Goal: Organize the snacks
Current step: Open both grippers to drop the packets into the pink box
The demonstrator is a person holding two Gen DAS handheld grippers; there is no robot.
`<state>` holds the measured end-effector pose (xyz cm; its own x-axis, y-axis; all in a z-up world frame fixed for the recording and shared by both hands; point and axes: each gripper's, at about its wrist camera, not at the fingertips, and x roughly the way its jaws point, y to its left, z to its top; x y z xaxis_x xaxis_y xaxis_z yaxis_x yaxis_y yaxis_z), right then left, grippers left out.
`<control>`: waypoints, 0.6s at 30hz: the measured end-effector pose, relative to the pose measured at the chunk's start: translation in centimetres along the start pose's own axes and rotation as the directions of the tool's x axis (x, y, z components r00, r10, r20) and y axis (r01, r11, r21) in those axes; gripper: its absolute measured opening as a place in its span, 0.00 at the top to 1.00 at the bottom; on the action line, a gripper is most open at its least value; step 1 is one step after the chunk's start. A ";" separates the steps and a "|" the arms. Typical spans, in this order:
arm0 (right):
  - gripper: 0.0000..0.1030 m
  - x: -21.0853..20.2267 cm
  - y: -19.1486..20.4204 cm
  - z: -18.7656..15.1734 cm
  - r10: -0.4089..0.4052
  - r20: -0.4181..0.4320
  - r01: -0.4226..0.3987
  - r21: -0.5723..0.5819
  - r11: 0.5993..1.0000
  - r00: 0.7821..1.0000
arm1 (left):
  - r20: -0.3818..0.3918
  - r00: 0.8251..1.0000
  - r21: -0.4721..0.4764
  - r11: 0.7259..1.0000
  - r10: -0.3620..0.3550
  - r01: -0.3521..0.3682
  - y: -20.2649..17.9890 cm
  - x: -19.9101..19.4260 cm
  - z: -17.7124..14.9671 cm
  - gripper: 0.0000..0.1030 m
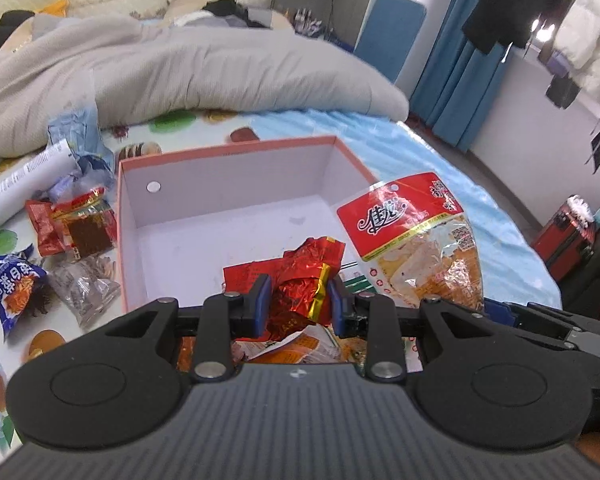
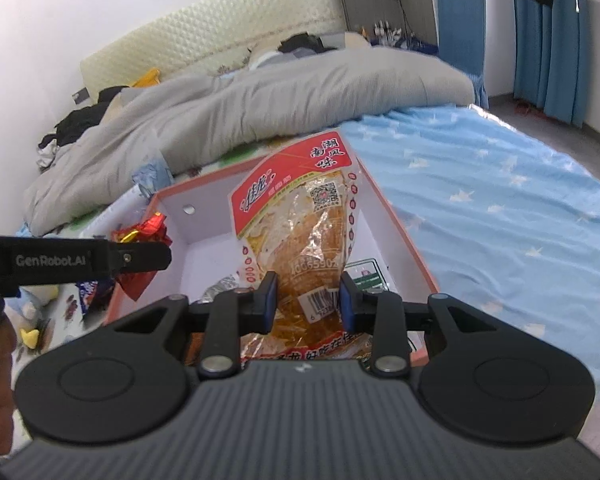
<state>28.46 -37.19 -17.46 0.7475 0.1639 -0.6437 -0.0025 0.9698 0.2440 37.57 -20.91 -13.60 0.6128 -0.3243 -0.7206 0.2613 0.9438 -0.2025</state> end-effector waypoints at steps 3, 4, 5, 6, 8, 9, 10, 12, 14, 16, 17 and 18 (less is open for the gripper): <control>0.64 1.6 -0.7 0.1 0.011 -0.028 -0.011 0.002 1.000 1.000 | -0.027 1.000 -0.010 1.000 0.007 -0.008 0.4 1.5 0.0 0.66; 0.63 2.0 -0.9 0.1 0.014 -0.033 -0.014 0.006 1.000 0.999 | -0.036 0.999 -0.013 1.000 0.010 -0.010 0.5 2.0 0.0 0.66; 0.62 2.3 -1.0 0.2 0.017 -0.036 -0.017 0.009 1.000 0.999 | -0.044 0.999 -0.013 1.000 0.014 -0.014 0.6 2.5 0.0 0.66; 0.60 2.5 -1.1 0.1 0.021 -0.039 -0.021 0.011 1.000 0.999 | -0.049 0.999 -0.010 1.000 0.019 -0.020 0.6 2.9 0.1 0.66; 0.60 2.9 -1.1 0.1 0.022 -0.047 -0.022 0.004 1.000 0.999 | -0.056 0.998 -0.007 1.000 0.026 -0.026 0.5 3.5 0.1 0.66; 0.60 3.0 -1.1 0.1 0.021 -0.047 -0.021 0.001 1.000 0.999 | -0.059 0.998 -0.007 1.000 0.027 -0.028 0.5 3.7 0.2 0.66; 0.59 3.1 -1.2 0.1 0.020 -0.045 -0.021 0.000 1.000 0.999 | -0.061 0.998 -0.008 1.000 0.028 -0.028 0.6 3.8 0.1 0.66; 0.52 3.0 -1.3 0.2 0.031 -0.047 -0.031 0.002 1.000 0.998 | -0.065 0.997 -0.008 1.000 0.028 -0.029 0.5 4.0 0.2 0.66; 0.50 2.9 -1.6 0.3 0.037 -0.050 -0.037 0.013 0.999 0.998 | -0.067 0.997 -0.017 0.999 0.029 -0.030 0.6 4.0 0.1 0.64; 0.37 2.8 -1.7 0.4 0.020 -0.048 -0.020 0.016 1.000 0.999 | -0.070 0.997 -0.025 0.999 0.031 -0.032 0.6 3.9 0.2 0.62; 0.34 2.6 -1.7 0.4 0.018 -0.041 -0.017 0.012 1.000 0.999 | -0.067 0.997 -0.028 0.999 0.032 -0.034 0.6 3.8 0.2 0.57; 0.32 2.4 -1.7 0.4 0.018 -0.034 -0.018 0.009 1.000 0.999 | -0.062 0.997 -0.029 0.999 0.036 -0.037 0.6 3.5 0.1 0.54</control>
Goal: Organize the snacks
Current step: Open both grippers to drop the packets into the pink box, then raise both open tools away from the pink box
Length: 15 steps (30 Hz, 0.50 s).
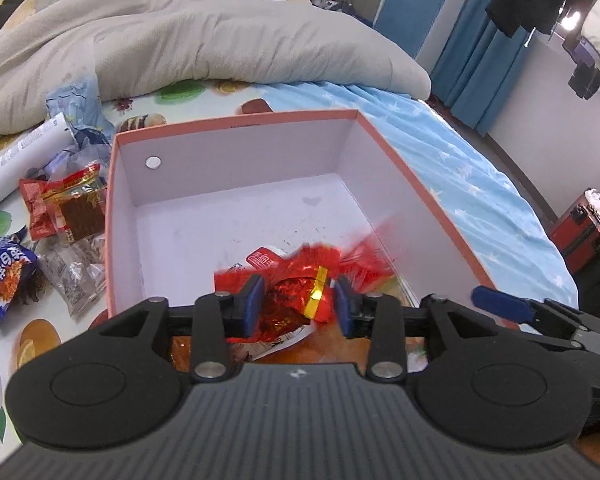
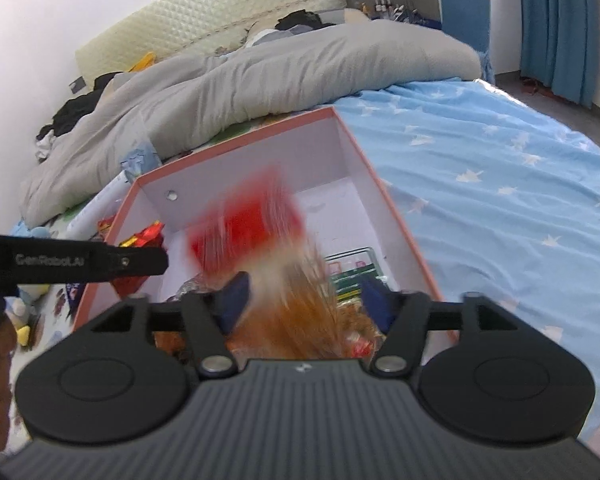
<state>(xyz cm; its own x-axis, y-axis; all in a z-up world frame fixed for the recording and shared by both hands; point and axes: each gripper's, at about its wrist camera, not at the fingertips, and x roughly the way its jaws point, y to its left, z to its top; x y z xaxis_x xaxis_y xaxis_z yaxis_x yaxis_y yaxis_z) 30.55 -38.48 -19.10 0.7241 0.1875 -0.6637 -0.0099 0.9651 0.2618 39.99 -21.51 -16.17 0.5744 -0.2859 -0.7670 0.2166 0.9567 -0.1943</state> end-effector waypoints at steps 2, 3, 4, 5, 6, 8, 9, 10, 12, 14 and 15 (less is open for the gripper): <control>0.32 -0.2 0.1 0.0 -0.006 0.001 0.006 -0.001 1.000 1.000 | 0.006 1.000 -0.002 1.000 0.006 -0.006 0.2 -0.4 0.0 0.50; 0.32 -0.4 0.2 0.0 -0.005 0.003 0.005 -0.001 1.000 1.000 | 0.009 1.000 -0.005 1.000 0.006 -0.006 0.3 -0.7 -0.1 0.50; 0.32 -0.5 0.2 0.0 -0.002 0.005 0.002 -0.001 1.000 1.000 | 0.011 1.000 -0.008 1.000 0.005 -0.005 0.4 -1.0 -0.1 0.50; 0.32 -0.8 0.4 -0.1 0.000 0.011 0.000 0.000 1.000 1.000 | 0.013 1.000 -0.008 1.000 0.003 -0.003 0.5 -1.3 -0.1 0.50; 0.32 -1.1 0.5 -0.1 0.001 0.015 -0.001 0.000 1.000 1.000 | 0.017 1.000 -0.005 1.000 0.003 -0.002 0.6 -1.7 -0.2 0.50; 0.32 -1.9 0.8 -0.3 0.003 0.027 -0.003 0.007 1.000 1.000 | 0.028 1.000 0.005 1.000 0.004 -0.004 0.5 -2.7 -0.3 0.50; 0.32 -2.3 1.0 -0.3 0.006 0.033 -0.006 0.010 1.000 0.999 | 0.033 0.999 0.008 1.000 0.004 -0.004 0.5 -3.2 -0.4 0.50; 0.32 -2.8 1.2 -0.4 0.010 0.039 -0.011 0.010 1.000 0.999 | 0.039 0.999 0.009 1.000 0.003 -0.004 0.5 -3.7 -0.5 0.50; 0.32 -3.7 1.7 -0.5 0.010 0.049 -0.010 0.006 1.000 0.999 | 0.057 0.998 0.012 1.000 0.001 -0.002 0.4 -5.0 -0.8 0.50; 0.32 -4.7 2.1 -0.7 0.012 0.061 -0.012 0.000 1.000 0.998 | 0.071 0.997 0.014 1.000 0.001 -0.002 0.3 -6.3 -1.0 0.50; 0.32 -5.2 2.4 -0.8 0.015 0.068 -0.014 -0.004 1.000 0.998 | 0.079 0.997 0.015 1.000 0.001 -0.002 0.3 -7.0 -1.2 0.50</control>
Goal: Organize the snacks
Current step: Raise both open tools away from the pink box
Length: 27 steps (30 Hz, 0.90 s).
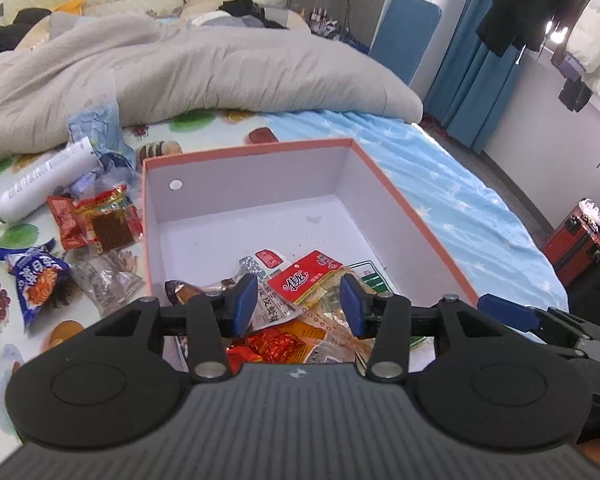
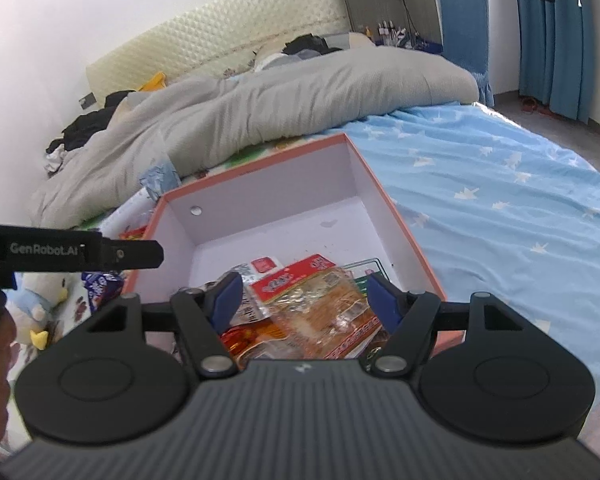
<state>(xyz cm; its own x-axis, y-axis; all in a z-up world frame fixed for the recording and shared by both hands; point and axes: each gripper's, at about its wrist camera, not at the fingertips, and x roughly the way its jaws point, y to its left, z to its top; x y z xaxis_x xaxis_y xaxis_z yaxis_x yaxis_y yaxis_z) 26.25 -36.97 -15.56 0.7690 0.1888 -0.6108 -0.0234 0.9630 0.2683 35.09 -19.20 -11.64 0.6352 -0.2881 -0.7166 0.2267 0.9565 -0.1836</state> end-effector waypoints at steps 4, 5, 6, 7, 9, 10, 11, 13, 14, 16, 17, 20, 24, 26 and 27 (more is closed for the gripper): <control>0.32 -2.3 1.2 -0.3 0.013 0.032 -0.012 -0.011 1.000 0.999 | 0.033 0.999 0.002 1.000 -0.001 0.001 -0.1 -3.2 -0.6 0.50; 0.32 -2.8 1.5 -0.4 0.018 0.039 -0.017 -0.011 1.000 0.999 | 0.041 0.999 0.003 1.000 0.000 -0.001 -0.1 -4.0 -0.8 0.50; 0.32 -3.4 1.8 -0.5 0.024 0.047 -0.023 -0.013 1.000 0.999 | 0.050 0.999 0.004 1.000 0.003 -0.003 -0.1 -4.8 -1.1 0.50; 0.32 -4.0 2.1 -0.7 0.029 0.053 -0.028 -0.016 0.999 0.998 | 0.059 0.998 0.003 1.000 0.004 -0.004 -0.1 -5.8 -1.4 0.50; 0.32 -5.0 2.7 -1.1 0.036 0.066 -0.035 -0.023 0.999 0.997 | 0.072 0.997 0.003 1.000 0.009 -0.010 0.0 -7.4 -2.0 0.50; 0.32 -5.4 3.0 -1.2 0.038 0.070 -0.036 -0.025 0.999 0.997 | 0.079 0.997 0.004 1.000 0.013 -0.014 0.1 -8.2 -2.3 0.50; 0.32 -6.0 3.3 -1.5 0.039 0.075 -0.037 -0.026 0.999 0.996 | 0.086 0.996 0.005 1.000 0.016 -0.017 0.2 -9.0 -2.7 0.50; 0.32 -7.0 3.8 -1.9 0.044 0.087 -0.042 -0.029 0.999 0.995 | 0.099 0.995 0.003 1.000 0.023 -0.023 0.4 -10.6 -3.4 0.50; 0.32 -7.4 4.1 -2.1 0.046 0.091 -0.043 -0.031 0.999 0.995 | 0.106 0.994 0.001 1.000 0.025 -0.025 0.6 -11.5 -3.8 0.50; 0.32 -8.5 4.8 -2.5 0.049 0.104 -0.046 -0.036 0.998 0.993 | 0.116 0.993 -0.002 1.000 0.030 -0.030 0.9 -13.0 -4.7 0.50; 0.32 -9.0 5.1 -2.7 0.053 0.111 -0.049 -0.040 0.998 0.992 | 0.124 0.992 -0.004 0.999 0.033 -0.033 1.1 -13.9 -5.2 0.50; 0.32 -10.6 6.4 -3.3 0.073 0.131 -0.065 -0.064 0.996 0.989 | 0.151 0.988 -0.016 0.999 0.044 -0.042 1.6 -16.3 -6.7 0.50; 0.32 -12.2 8.0 -4.5 0.097 0.147 -0.083 -0.093 0.992 0.984 | 0.177 0.983 -0.042 0.998 0.052 -0.045 2.5 -19.3 -9.1 0.50; 0.32 -12.8 8.9 -5.3 0.112 0.150 -0.099 -0.094 0.991 0.982 | 0.180 0.982 -0.051 0.998 0.054 -0.046 3.1 -20.5 -10.5 0.50; 0.32 -13.1 9.3 -5.8 0.121 0.148 -0.108 -0.096 0.990 0.982 | 0.178 0.982 -0.061 0.997 0.058 -0.048 3.6 -21.0 -11.2 0.50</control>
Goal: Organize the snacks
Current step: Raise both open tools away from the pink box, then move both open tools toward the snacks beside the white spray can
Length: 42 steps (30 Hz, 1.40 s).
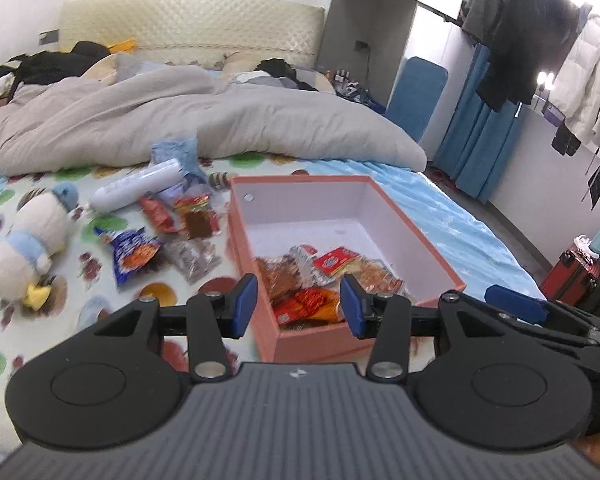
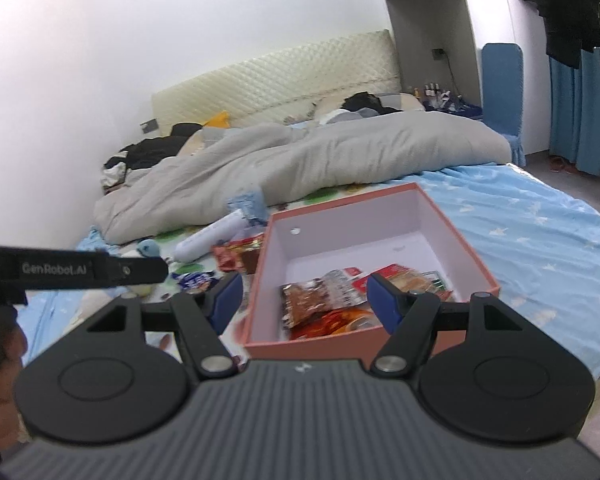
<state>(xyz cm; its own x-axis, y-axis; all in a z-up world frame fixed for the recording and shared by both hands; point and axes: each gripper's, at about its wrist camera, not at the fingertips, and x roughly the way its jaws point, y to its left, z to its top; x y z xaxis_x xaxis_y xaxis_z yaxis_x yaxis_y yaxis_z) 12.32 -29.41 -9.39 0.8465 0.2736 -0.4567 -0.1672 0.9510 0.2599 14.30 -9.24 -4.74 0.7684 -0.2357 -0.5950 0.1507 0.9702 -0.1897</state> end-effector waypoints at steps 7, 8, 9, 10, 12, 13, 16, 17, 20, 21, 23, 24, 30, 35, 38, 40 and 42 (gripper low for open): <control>0.32 -1.4 2.7 -2.7 0.042 -0.042 -0.043 -0.033 0.999 0.998 | -0.002 0.999 -0.041 0.998 0.050 -0.050 2.6 -3.8 -3.2 0.50; 0.32 -1.6 3.0 -2.9 0.047 -0.047 -0.049 -0.039 0.998 0.998 | -0.006 0.998 -0.044 0.997 0.059 -0.059 2.9 -4.3 -3.7 0.50; 0.32 -1.8 3.3 -3.1 0.052 -0.049 -0.055 -0.045 0.997 0.997 | -0.009 0.998 -0.048 0.997 0.067 -0.067 3.2 -4.6 -4.1 0.50; 0.32 -1.9 3.8 -3.4 0.059 -0.051 -0.062 -0.054 0.997 0.997 | -0.013 0.997 -0.054 0.995 0.078 -0.078 3.4 -5.1 -4.7 0.50; 0.32 -2.2 4.3 -3.8 0.067 -0.052 -0.071 -0.062 0.996 0.996 | -0.025 0.995 -0.080 0.992 0.097 -0.099 4.0 -5.8 -5.7 0.50; 0.32 -2.3 4.6 -4.0 0.075 -0.055 -0.079 -0.065 0.995 0.996 | -0.035 0.994 -0.096 0.990 0.103 -0.106 4.3 -6.0 -6.1 0.50; 0.32 -2.3 5.4 -4.3 0.095 -0.064 -0.100 -0.077 0.992 0.993 | -0.057 0.990 -0.124 0.983 0.127 -0.134 5.3 -6.4 -7.2 0.50; 0.32 -2.3 5.6 -4.5 0.100 -0.067 -0.105 -0.084 0.991 0.993 | -0.059 0.989 -0.130 0.981 0.136 -0.143 5.6 -6.7 -7.6 0.50; 0.32 -2.3 6.3 -5.1 0.115 -0.072 -0.123 -0.105 0.987 0.991 | -0.060 0.985 -0.139 0.975 0.164 -0.171 6.3 -7.1 -8.1 0.50; 0.32 -2.2 6.4 -5.3 0.120 -0.078 -0.128 -0.107 0.986 0.990 | -0.060 0.983 -0.142 0.973 0.173 -0.180 6.6 -7.2 -8.2 0.50; 0.32 -2.1 6.6 -5.8 0.131 -0.089 -0.141 -0.110 0.984 0.987 | -0.065 0.981 -0.148 0.970 0.184 -0.192 7.0 -7.5 -8.6 0.50; 0.32 -1.9 6.7 -5.9 0.132 -0.096 -0.143 -0.114 0.983 0.987 | -0.070 0.979 -0.150 0.969 0.190 -0.198 7.2 -7.5 -8.7 0.50; 0.32 -1.0 7.5 -6.6 0.127 -0.127 -0.144 -0.138 0.980 0.984 | -0.087 0.976 -0.155 0.965 0.200 -0.211 8.3 -6.8 -9.2 0.50; 0.32 0.2 8.5 -7.1 0.135 -0.141 -0.156 -0.150 0.976 0.981 | -0.097 0.972 -0.166 0.960 0.214 -0.227 9.7 -5.7 -9.1 0.50; 0.32 1.2 9.0 -7.4 0.146 -0.157 -0.171 -0.161 0.972 0.977 | -0.112 0.967 -0.173 0.954 0.227 -0.244 10.7 -4.9 -9.1 0.50; 0.32 2.0 9.4 -7.4 0.153 -0.166 -0.180 -0.160 0.971 0.974 | -0.125 0.962 -0.176 0.949 0.244 -0.263 11.3 -4.2 -9.2 0.50; 0.32 2.6 9.7 -7.3 0.157 -0.174 -0.185 -0.159 0.970 0.972 | -0.141 0.958 -0.187 0.943 0.250 -0.274 12.1 -3.4 -9.2 0.50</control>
<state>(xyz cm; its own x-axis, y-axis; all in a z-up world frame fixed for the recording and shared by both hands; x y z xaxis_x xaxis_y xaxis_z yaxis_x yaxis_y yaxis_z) 9.21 -18.40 -14.31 0.7089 0.4405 -0.5509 -0.3994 0.8944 0.2012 7.77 2.78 -12.13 0.6862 0.0093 -0.7274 -0.1849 0.9693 -0.1621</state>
